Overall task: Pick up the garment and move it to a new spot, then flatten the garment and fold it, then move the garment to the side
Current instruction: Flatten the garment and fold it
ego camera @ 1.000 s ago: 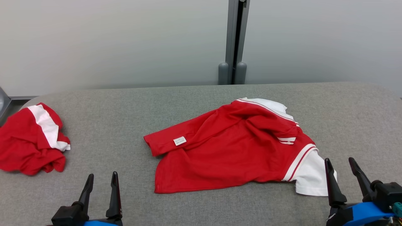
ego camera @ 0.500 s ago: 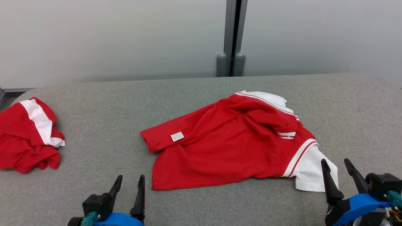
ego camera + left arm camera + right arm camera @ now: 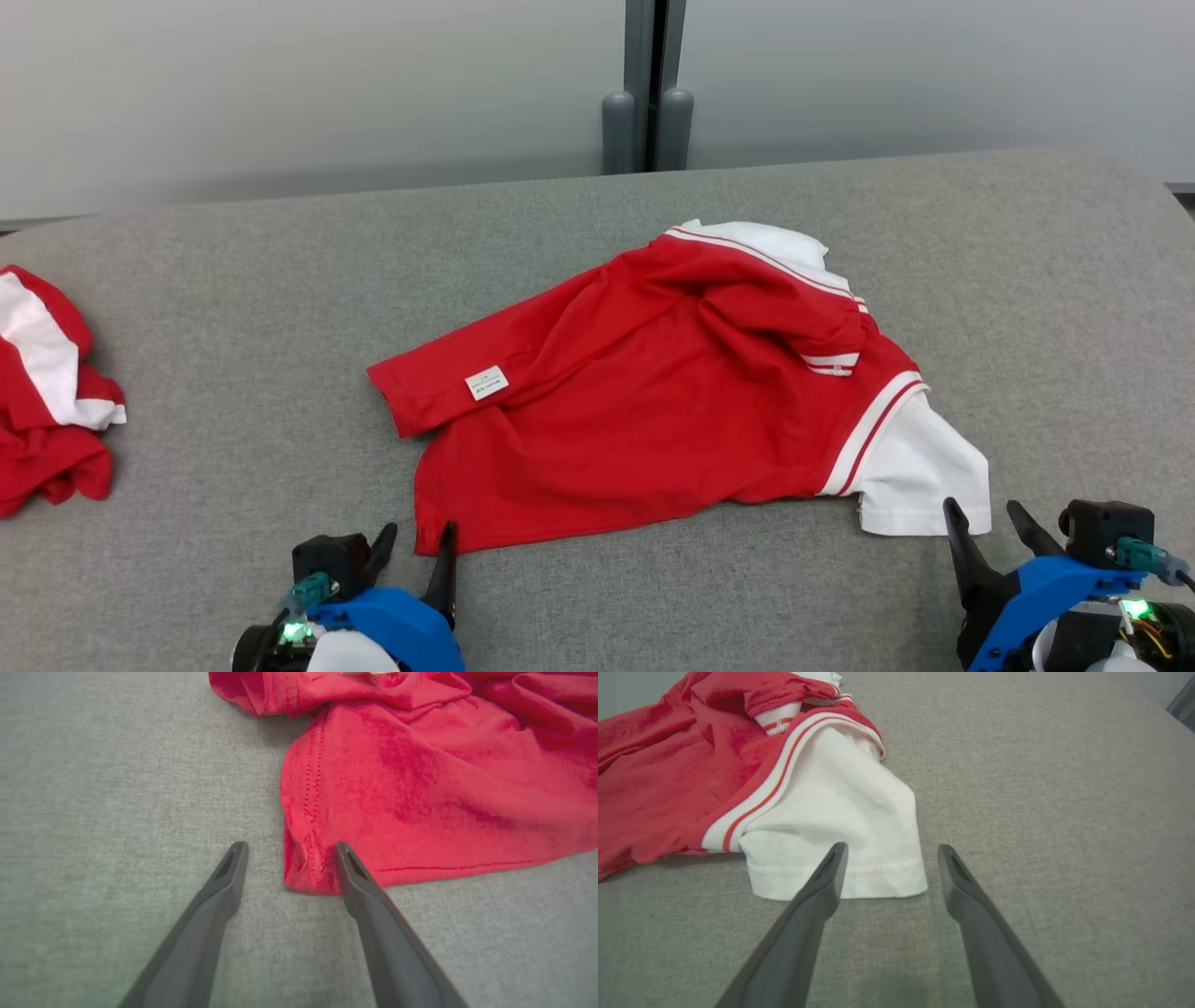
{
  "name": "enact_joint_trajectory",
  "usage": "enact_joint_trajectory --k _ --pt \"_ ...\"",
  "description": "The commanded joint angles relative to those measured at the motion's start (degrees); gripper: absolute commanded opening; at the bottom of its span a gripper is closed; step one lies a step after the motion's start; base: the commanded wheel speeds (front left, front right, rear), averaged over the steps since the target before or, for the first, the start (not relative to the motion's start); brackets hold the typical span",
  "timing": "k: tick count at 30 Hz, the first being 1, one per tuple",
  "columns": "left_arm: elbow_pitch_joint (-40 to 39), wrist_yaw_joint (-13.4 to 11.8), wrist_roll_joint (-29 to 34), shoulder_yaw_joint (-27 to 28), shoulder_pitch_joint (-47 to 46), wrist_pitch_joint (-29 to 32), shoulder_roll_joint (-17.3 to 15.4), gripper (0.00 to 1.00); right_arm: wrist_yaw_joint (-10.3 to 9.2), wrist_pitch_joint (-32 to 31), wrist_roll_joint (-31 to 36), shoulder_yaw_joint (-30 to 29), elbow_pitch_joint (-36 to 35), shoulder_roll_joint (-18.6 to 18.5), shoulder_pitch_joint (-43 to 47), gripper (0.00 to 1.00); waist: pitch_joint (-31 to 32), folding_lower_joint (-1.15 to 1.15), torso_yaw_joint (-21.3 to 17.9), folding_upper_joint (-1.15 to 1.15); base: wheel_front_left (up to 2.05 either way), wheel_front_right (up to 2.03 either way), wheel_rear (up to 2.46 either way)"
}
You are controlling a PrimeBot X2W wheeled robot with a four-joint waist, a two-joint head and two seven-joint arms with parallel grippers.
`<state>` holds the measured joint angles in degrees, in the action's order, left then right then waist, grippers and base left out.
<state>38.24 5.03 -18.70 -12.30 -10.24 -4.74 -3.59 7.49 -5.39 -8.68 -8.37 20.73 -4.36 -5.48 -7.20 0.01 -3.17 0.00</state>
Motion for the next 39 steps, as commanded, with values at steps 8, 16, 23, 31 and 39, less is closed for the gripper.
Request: enact_joint_trajectory --k 8,16,23,31,39 --pt "5.33 -1.50 -1.24 0.36 -3.13 -1.30 0.03 1.00 0.01 -0.32 0.82 -0.45 6.98 0.36 -4.91 1.00 -2.54 -0.01 -0.18 0.00 0.00 0.00 0.00" --pt "8.48 -0.06 -3.30 -1.13 -3.00 -0.11 0.43 0.00 0.02 -1.13 0.35 1.70 12.72 0.82 -6.88 0.00 -2.86 -0.01 0.49 0.00 0.00 0.00 0.00" --pt "8.07 1.40 -5.89 -2.98 -2.18 -0.49 0.70 0.00 0.02 1.16 -1.77 1.14 9.85 0.31 -6.46 0.00 -0.97 -0.01 1.10 0.00 0.00 0.00 0.00" --pt "-6.26 2.51 -19.48 -0.56 -0.92 -3.26 0.68 0.00 0.01 1.34 -9.97 1.17 -5.79 0.32 -3.23 0.00 1.73 -0.01 1.63 0.00 0.00 0.00 0.00" --pt "-30.81 2.35 -30.73 2.27 1.31 2.22 -2.14 0.00 0.02 -3.17 -14.88 -0.38 -26.66 0.52 -0.01 0.00 2.88 -0.01 1.62 0.00 0.00 0.00 0.00"
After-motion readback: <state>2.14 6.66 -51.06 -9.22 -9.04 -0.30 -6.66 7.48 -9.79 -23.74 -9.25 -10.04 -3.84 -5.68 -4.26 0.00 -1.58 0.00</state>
